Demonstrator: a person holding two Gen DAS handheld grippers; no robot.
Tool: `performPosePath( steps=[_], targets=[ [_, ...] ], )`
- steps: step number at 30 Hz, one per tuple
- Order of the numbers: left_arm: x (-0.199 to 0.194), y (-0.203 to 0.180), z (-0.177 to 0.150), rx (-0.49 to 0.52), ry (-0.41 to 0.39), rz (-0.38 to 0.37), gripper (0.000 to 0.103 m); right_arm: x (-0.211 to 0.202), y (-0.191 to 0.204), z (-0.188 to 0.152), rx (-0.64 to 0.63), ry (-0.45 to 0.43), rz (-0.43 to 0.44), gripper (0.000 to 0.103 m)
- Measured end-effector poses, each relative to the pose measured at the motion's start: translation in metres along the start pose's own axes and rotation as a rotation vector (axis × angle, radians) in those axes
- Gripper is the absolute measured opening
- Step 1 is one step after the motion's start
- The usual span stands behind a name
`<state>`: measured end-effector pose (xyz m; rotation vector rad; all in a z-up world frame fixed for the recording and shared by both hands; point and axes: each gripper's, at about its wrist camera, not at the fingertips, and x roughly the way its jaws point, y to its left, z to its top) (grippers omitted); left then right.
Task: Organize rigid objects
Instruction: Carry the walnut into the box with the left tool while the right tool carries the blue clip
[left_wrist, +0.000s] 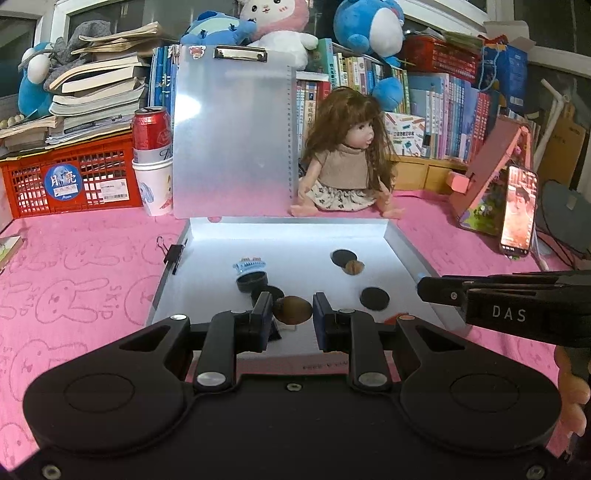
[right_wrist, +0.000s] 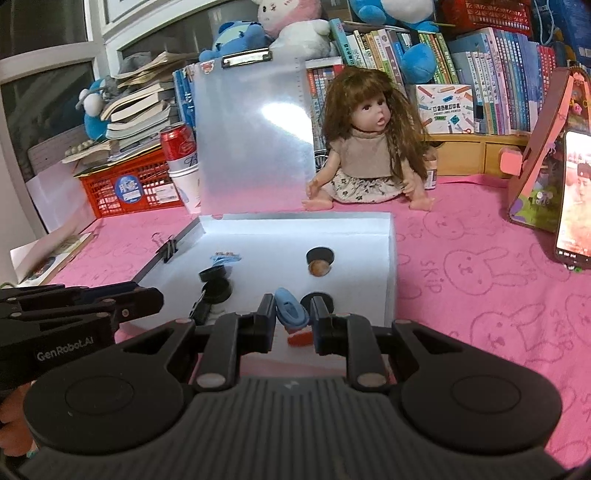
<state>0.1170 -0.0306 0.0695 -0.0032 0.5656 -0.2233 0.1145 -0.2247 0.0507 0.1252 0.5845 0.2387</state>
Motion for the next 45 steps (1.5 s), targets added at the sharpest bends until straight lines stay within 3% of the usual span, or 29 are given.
performPosePath(
  steps=[21,45],
  targets=[
    [0.055,0.025,0.017,-0.066,0.059,0.07,0.022,0.042,-0.024,0.023,0.078,0.038,-0.083,0.025],
    [0.089,0.043,0.003,-0.094,0.119,0.129,0.023,0.077,-0.042,0.017,0.169,0.098,-0.119,0.025]
  ],
)
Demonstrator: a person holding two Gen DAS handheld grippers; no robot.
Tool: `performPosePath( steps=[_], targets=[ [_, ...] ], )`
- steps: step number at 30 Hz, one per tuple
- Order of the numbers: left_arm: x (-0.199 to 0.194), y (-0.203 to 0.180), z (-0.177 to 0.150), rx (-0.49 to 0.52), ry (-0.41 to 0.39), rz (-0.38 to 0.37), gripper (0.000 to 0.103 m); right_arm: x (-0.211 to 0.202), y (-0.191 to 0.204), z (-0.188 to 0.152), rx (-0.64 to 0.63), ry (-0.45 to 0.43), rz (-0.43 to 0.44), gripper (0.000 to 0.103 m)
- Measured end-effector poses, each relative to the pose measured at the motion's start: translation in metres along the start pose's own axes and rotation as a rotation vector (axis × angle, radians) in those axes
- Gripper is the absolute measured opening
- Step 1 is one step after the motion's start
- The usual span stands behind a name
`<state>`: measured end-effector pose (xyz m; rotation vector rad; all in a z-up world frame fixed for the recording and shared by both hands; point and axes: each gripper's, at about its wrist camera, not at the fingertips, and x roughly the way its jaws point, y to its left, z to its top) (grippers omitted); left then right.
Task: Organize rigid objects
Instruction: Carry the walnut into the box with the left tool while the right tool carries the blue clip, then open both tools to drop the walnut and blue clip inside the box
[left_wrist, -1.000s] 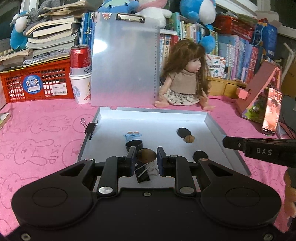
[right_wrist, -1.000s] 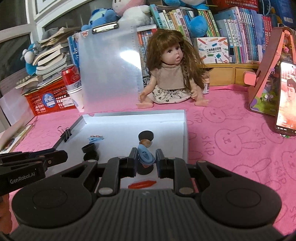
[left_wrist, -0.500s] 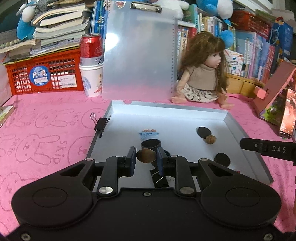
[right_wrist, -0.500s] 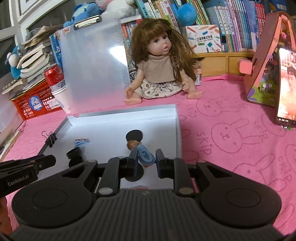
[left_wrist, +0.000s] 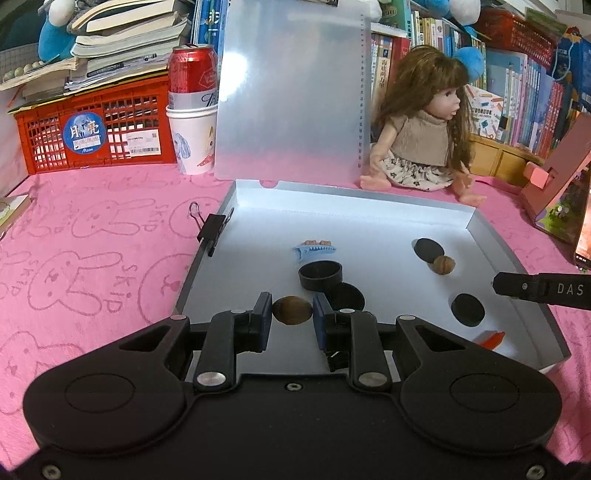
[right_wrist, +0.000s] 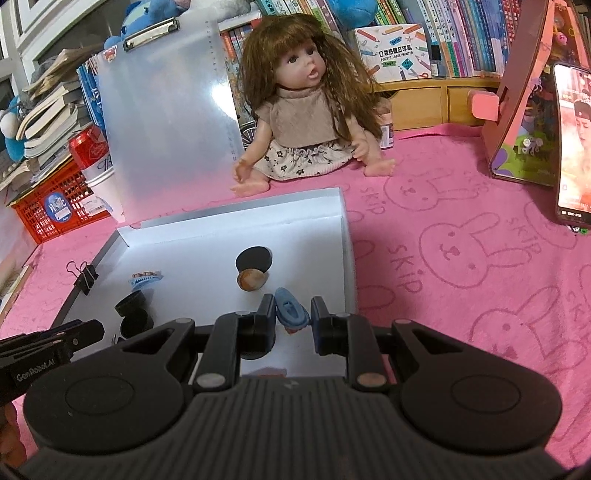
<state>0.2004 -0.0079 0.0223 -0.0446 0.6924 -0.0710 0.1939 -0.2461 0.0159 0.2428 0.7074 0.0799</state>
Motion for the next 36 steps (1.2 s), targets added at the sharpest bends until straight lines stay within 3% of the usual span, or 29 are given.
performPosePath(
  steps=[10,12,14,18,29,36],
  targets=[
    [0.005,-0.002,-0.003,0.011,0.01,0.0,0.023,0.005,0.002,-0.005,-0.015,0.011,0.0,0.029],
    [0.003,-0.002,-0.003,0.004,0.008,-0.014,0.039,0.003,0.002,-0.005,-0.013,-0.001,0.002,0.03],
    [0.0,-0.001,-0.002,-0.007,-0.001,-0.026,0.046,-0.001,0.004,-0.006,-0.021,-0.012,0.008,0.044],
    [-0.008,0.0,-0.001,-0.008,-0.017,-0.032,0.05,-0.009,0.007,-0.006,-0.05,-0.038,0.01,0.048],
    [-0.046,-0.003,-0.009,0.042,-0.045,-0.087,0.066,-0.038,0.017,-0.014,-0.124,-0.089,0.047,0.075],
    [-0.075,-0.011,-0.023,0.091,-0.066,-0.13,0.072,-0.063,0.023,-0.026,-0.191,-0.129,0.072,0.083]
  ],
)
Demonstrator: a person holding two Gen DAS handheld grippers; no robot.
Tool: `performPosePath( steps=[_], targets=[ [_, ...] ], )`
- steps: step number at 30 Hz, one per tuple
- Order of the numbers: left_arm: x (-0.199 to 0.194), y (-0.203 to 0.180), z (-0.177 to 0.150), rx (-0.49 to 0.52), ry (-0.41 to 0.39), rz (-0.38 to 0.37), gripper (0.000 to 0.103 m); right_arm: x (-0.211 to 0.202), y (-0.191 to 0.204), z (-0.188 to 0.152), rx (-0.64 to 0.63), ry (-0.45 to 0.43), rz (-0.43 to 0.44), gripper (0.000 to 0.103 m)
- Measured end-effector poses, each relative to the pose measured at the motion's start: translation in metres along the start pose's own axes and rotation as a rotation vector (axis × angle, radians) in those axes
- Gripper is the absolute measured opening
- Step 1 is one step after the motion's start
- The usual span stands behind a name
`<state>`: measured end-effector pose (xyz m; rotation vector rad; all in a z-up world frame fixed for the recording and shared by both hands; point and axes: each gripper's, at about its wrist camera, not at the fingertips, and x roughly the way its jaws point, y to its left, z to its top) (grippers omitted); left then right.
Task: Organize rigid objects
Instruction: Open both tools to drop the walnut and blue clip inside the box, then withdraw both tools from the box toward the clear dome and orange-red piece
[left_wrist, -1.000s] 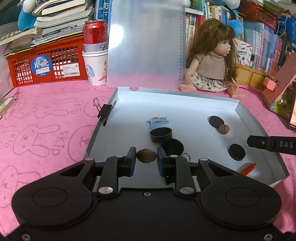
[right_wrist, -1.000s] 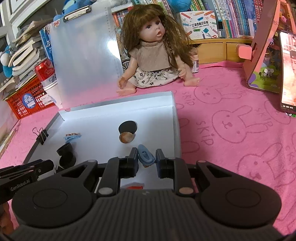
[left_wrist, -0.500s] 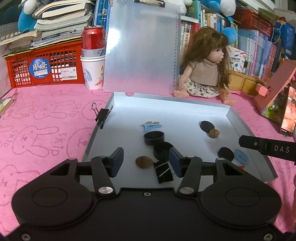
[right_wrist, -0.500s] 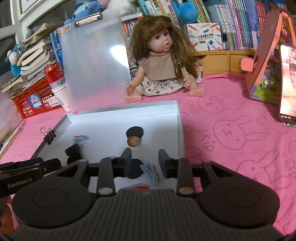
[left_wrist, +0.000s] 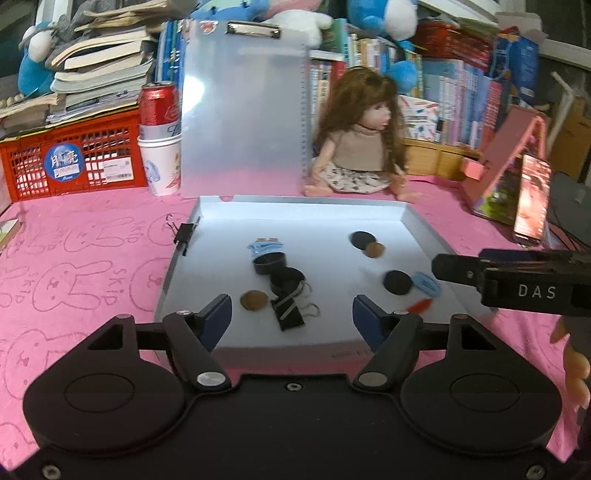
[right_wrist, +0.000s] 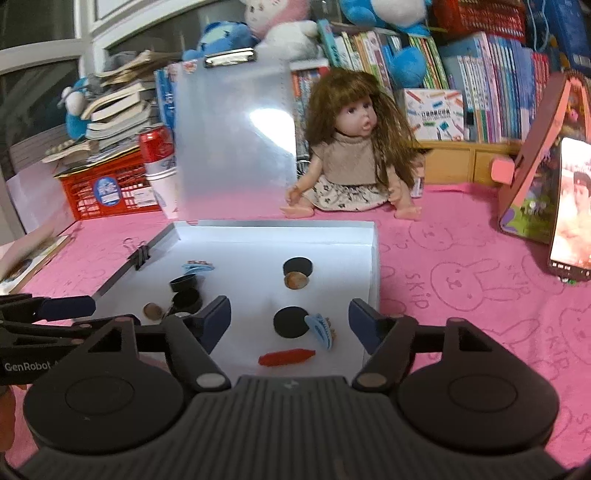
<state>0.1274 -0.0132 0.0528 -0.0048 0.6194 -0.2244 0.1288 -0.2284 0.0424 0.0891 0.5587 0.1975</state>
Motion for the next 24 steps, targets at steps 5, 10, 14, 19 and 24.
performPosePath(
  steps=[5,10,14,19,24],
  targets=[
    [-0.019,-0.007,-0.011,0.007,-0.007,-0.03,0.075,-0.02,0.007,-0.006,-0.045,-0.029,0.02,0.086],
    [-0.034,-0.013,-0.023,0.022,-0.01,-0.051,0.076,-0.038,0.009,-0.016,-0.059,-0.042,0.047,0.088],
    [-0.043,-0.016,-0.033,0.024,-0.005,-0.06,0.077,-0.048,0.006,-0.026,-0.028,-0.041,0.072,0.088],
    [-0.05,-0.018,-0.045,0.029,0.009,-0.071,0.077,-0.058,0.003,-0.04,-0.021,-0.037,0.081,0.089],
    [-0.056,-0.021,-0.057,0.044,0.02,-0.075,0.077,-0.067,0.001,-0.049,-0.027,-0.038,0.078,0.089]
  ],
)
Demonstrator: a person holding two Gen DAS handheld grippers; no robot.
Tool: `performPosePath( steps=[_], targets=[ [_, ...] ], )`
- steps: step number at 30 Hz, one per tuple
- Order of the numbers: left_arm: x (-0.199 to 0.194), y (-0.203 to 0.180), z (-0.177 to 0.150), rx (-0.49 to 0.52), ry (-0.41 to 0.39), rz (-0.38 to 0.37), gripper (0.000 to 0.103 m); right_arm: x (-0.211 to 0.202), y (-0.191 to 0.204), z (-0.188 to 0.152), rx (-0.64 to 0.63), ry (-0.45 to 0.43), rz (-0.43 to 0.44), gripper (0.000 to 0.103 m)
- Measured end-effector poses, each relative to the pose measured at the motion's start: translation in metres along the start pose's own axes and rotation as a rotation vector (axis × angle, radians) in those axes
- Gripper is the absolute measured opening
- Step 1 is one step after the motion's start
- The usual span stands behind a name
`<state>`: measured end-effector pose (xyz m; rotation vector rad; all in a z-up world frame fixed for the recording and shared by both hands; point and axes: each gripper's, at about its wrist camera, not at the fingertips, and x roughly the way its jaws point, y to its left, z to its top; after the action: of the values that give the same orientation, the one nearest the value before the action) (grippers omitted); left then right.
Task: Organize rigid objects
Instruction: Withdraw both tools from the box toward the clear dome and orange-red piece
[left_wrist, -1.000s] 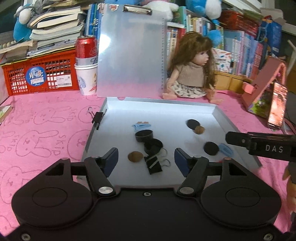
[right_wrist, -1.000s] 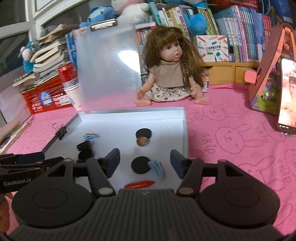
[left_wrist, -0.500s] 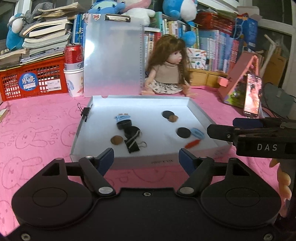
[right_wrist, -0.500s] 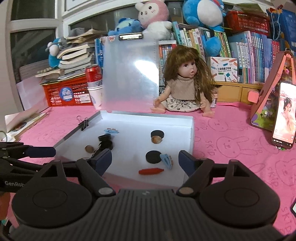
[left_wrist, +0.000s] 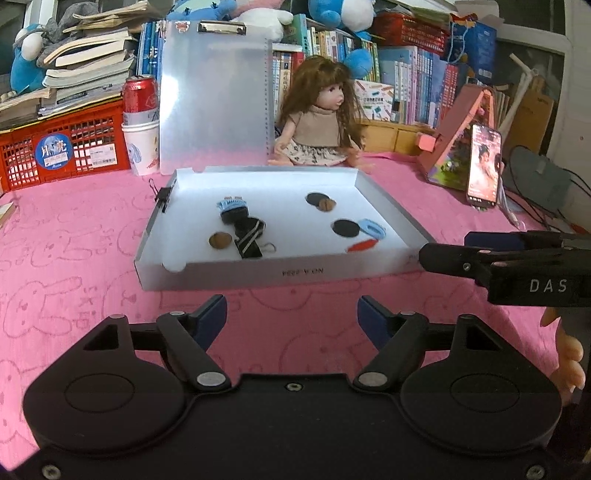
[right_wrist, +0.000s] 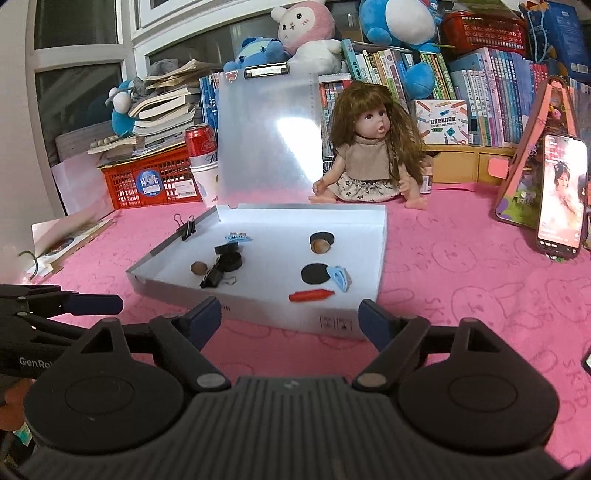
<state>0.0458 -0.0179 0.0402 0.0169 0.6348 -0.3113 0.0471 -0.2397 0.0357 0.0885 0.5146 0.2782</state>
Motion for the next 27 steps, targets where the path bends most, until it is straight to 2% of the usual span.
performPosePath(
  steps=[14,19,21,24,27],
  targets=[
    [-0.011,-0.009,-0.028,0.042,0.02,-0.023,0.075,-0.016,0.008,-0.032,-0.068,0.004,-0.004,0.09],
    [-0.012,-0.012,-0.037,0.059,0.027,-0.034,0.068,-0.018,0.014,-0.043,-0.101,0.01,0.002,0.09],
    [-0.01,-0.012,-0.039,0.049,0.037,-0.041,0.059,-0.019,0.016,-0.046,-0.11,0.014,0.005,0.09],
    [-0.006,-0.011,-0.039,0.031,0.045,-0.048,0.052,-0.019,0.018,-0.05,-0.121,0.018,0.005,0.09],
    [0.002,-0.012,-0.036,0.021,0.046,-0.054,0.049,-0.017,0.02,-0.053,-0.128,0.026,0.007,0.09]
  ],
)
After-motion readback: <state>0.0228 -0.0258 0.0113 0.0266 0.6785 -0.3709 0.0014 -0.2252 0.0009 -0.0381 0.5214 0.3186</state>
